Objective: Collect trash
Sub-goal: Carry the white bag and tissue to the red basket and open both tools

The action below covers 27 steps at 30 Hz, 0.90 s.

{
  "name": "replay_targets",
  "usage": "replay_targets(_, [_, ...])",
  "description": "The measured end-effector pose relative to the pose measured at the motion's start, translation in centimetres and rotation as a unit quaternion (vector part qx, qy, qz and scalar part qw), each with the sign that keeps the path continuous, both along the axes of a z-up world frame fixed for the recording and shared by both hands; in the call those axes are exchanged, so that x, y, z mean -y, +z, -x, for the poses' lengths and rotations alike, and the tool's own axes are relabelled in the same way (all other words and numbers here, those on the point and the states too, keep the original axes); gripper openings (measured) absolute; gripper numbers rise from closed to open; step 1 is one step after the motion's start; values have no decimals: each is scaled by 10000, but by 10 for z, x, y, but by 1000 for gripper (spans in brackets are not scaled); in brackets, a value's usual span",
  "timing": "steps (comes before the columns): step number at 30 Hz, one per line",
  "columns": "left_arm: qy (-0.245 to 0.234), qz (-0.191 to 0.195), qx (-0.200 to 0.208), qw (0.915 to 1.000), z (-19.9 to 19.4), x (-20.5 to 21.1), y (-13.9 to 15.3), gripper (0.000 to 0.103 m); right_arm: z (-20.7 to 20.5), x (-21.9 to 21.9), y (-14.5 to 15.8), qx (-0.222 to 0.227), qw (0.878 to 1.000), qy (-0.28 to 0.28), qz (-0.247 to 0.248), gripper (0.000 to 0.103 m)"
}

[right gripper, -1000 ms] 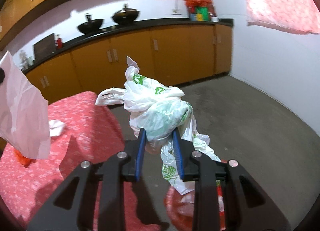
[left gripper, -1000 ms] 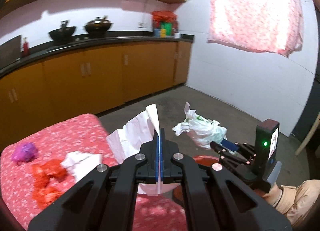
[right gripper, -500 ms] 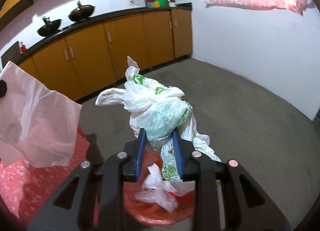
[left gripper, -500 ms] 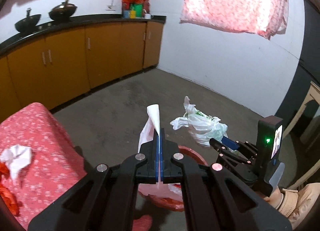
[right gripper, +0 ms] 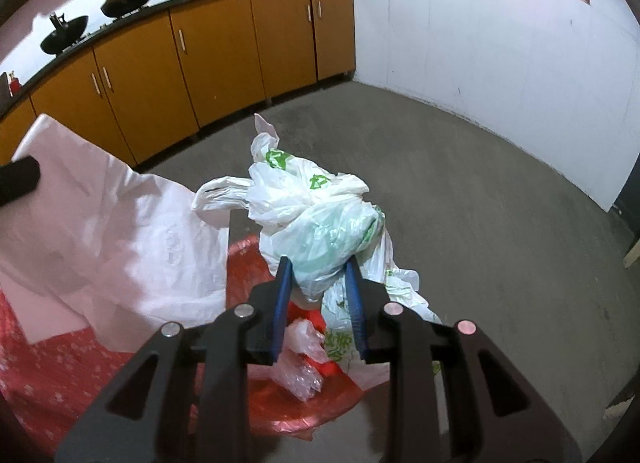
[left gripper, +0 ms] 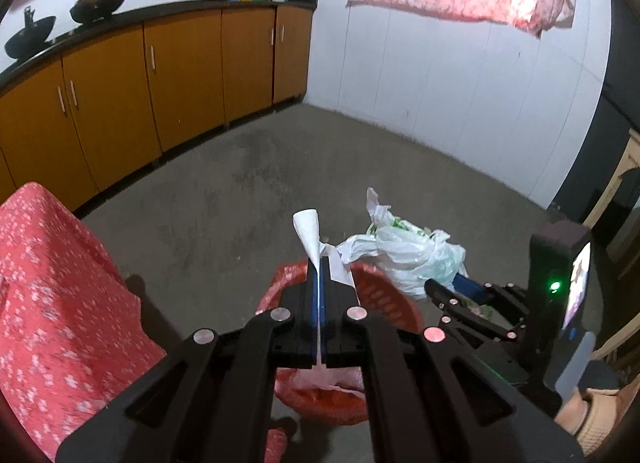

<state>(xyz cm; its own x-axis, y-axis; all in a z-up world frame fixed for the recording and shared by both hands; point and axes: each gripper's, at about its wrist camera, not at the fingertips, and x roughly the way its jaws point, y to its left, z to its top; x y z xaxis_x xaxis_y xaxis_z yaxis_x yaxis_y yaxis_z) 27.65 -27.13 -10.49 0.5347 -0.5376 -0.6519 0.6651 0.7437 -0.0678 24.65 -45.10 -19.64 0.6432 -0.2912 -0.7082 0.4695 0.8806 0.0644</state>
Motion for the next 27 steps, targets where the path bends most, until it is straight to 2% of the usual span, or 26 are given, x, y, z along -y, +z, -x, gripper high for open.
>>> replay_targets(13, [41, -564, -314, 9979, -12, 35, -50, 0, -26, 6, -38, -414, 9987, 149, -273, 27])
replay_targets(19, [40, -577, -400, 9975, -14, 36, -57, 0, -36, 12, -43, -373, 9985, 206, -350, 31])
replay_targets(20, [37, -555, -396, 9977, -15, 36, -57, 0, -35, 12, -43, -345, 9986, 204, -340, 34])
replay_targets(23, [10, -503, -461, 9977, -18, 36, -57, 1, -29, 14, -44, -256, 9988, 186, -367, 34])
replay_targets(26, [64, -410, -525, 9978, -20, 31, -55, 9, -28, 13, -41, -228, 9990, 199, -316, 34])
replay_targets(27, [99, -392, -532, 9978, -21, 30, -54, 18, -27, 14, -39, -214, 9991, 199, -296, 34])
